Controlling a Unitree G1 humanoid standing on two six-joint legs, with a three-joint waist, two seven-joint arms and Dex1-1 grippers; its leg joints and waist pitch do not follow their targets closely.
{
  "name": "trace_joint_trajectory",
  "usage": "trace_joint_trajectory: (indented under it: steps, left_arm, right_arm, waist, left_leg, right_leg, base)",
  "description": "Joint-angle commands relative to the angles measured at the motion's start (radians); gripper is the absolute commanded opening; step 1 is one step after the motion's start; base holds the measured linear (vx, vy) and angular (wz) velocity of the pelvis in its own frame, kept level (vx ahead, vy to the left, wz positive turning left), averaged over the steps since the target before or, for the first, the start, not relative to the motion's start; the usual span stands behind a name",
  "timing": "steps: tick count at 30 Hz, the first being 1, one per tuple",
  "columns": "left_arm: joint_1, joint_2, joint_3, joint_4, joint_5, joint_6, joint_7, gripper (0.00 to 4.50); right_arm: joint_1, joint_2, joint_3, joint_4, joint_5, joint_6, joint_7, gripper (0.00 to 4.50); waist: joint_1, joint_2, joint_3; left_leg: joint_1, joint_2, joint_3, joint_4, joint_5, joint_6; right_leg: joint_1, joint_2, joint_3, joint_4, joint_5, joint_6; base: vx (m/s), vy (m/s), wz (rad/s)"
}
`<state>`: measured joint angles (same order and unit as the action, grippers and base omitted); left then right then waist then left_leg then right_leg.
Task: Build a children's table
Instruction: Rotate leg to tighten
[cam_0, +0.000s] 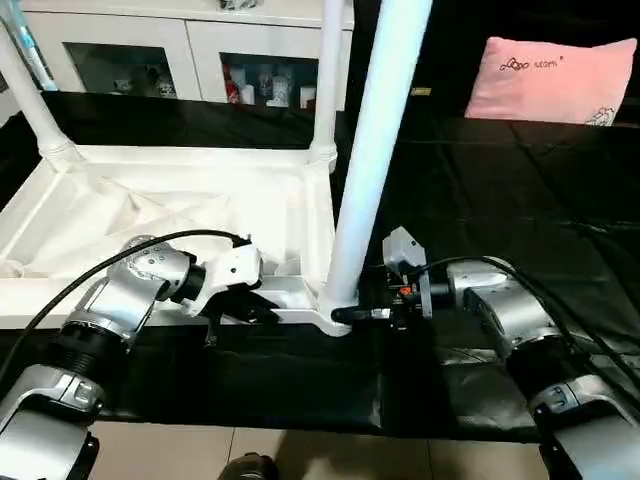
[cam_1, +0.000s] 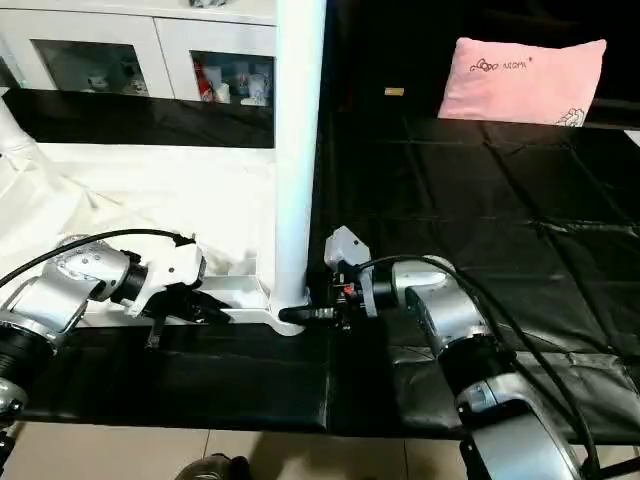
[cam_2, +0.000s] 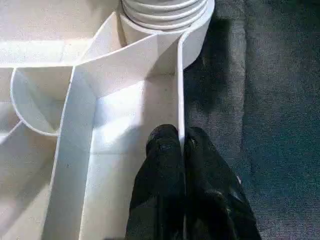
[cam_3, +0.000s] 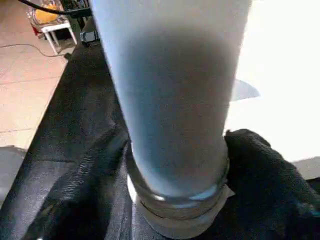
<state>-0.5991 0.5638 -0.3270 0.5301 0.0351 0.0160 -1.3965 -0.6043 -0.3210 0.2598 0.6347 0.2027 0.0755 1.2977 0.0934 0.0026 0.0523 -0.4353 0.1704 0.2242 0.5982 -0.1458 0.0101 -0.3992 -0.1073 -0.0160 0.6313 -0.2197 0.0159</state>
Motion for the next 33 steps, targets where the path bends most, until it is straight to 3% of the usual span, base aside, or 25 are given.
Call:
trace_joint_trajectory:
  steps: [1,5,12,16,20,23,30,31,33]
  left_arm:
    - [-0.012,-0.009,-0.032,0.001,0.017,-0.002,-0.015,0.0]
    - [-0.019,-0.013,-0.035,0.016,0.021,-0.006,-0.018,0.0]
    - [-0.047,-0.045,-0.014,0.058,0.033,0.051,0.069,0.0]
    - [-0.075,-0.101,0.038,0.062,0.017,0.178,0.198,0.0]
    - [-0.107,-0.161,0.082,0.058,0.017,0.303,0.332,0.0]
    - [-0.14,-0.218,0.105,0.062,0.033,0.367,0.45,0.0]
    - [-0.152,-0.249,0.098,0.075,0.048,0.352,0.497,0.0]
    - [-0.152,-0.243,0.092,0.084,0.055,0.337,0.494,0.0]
    - [-0.151,-0.239,0.089,0.089,0.058,0.329,0.493,0.0]
  right_arm:
    - [-0.01,-0.004,0.0,0.007,0.001,-0.007,0.037,3.03]
    - [-0.009,-0.004,0.0,0.015,-0.003,-0.008,0.049,2.7]
    - [0.013,0.013,-0.011,0.004,-0.003,0.021,-0.001,2.63]
    - [0.015,0.083,-0.052,0.036,-0.046,0.038,-0.242,2.63]
    - [0.009,0.176,-0.091,0.077,-0.076,0.081,-0.499,2.62]
    - [-0.013,0.282,-0.126,0.147,-0.101,0.096,-0.742,2.62]
    - [-0.06,0.338,-0.13,0.216,-0.134,0.079,-0.862,2.62]
    - [-0.059,0.335,-0.142,0.202,-0.119,0.08,-0.836,2.97]
    - [-0.057,0.328,-0.153,0.191,-0.113,0.073,-0.827,3.25]
  waist:
    - [0.001,0.008,-0.078]
    - [0.001,0.01,-0.079]
    - [0.005,0.015,-0.078]
    - [-0.007,0.014,-0.067]
    - [-0.027,0.014,-0.064]
    - [-0.04,0.015,-0.064]
    - [-0.05,0.018,-0.065]
    - [-0.049,0.018,-0.065]
    - [-0.048,0.02,-0.066]
  left_leg:
    - [0.062,0.06,-0.03,-0.072,-0.238,0.0]
    - [0.064,0.06,-0.031,-0.073,-0.243,-0.005]
    - [0.066,0.06,-0.031,-0.076,-0.275,-0.021]
    - [0.068,0.059,-0.042,-0.091,-0.408,-0.095]
    - [0.066,0.057,-0.055,-0.102,-0.477,-0.141]
    - [0.073,0.055,-0.056,-0.099,-0.51,-0.145]
    - [0.074,0.053,-0.054,-0.099,-0.512,-0.129]
    - [0.075,0.053,-0.052,-0.098,-0.508,-0.122]
    - [0.075,0.053,-0.05,-0.1,-0.495,-0.118]
  right_leg:
    - [0.023,-0.035,0.01,-0.051,0.034,-0.281]
    - [0.023,-0.034,0.009,-0.05,0.038,-0.282]
    - [0.022,-0.036,0.01,-0.053,0.008,-0.28]
    - [0.014,-0.046,0.014,-0.071,-0.208,-0.241]
    - [0.011,-0.047,0.014,-0.082,-0.33,-0.184]
    - [-0.002,-0.046,0.016,-0.092,-0.336,-0.178]
    - [-0.002,-0.039,0.018,-0.096,-0.277,-0.174]
    - [-0.002,-0.037,0.018,-0.096,-0.258,-0.174]
    - [-0.001,-0.035,0.017,-0.093,-0.231,-0.178]
  base:
    - [0.0,0.0,0.0]
    - [0.0,0.0,0.0]
    - [0.0,0.0,0.0]
    - [0.0,0.0,0.0]
    - [0.0,0.0,0.0]
    - [0.0,0.0,0.0]
    - [0.0,0.0,0.0]
    - [0.0,0.0,0.0]
    - [0.0,0.0,0.0]
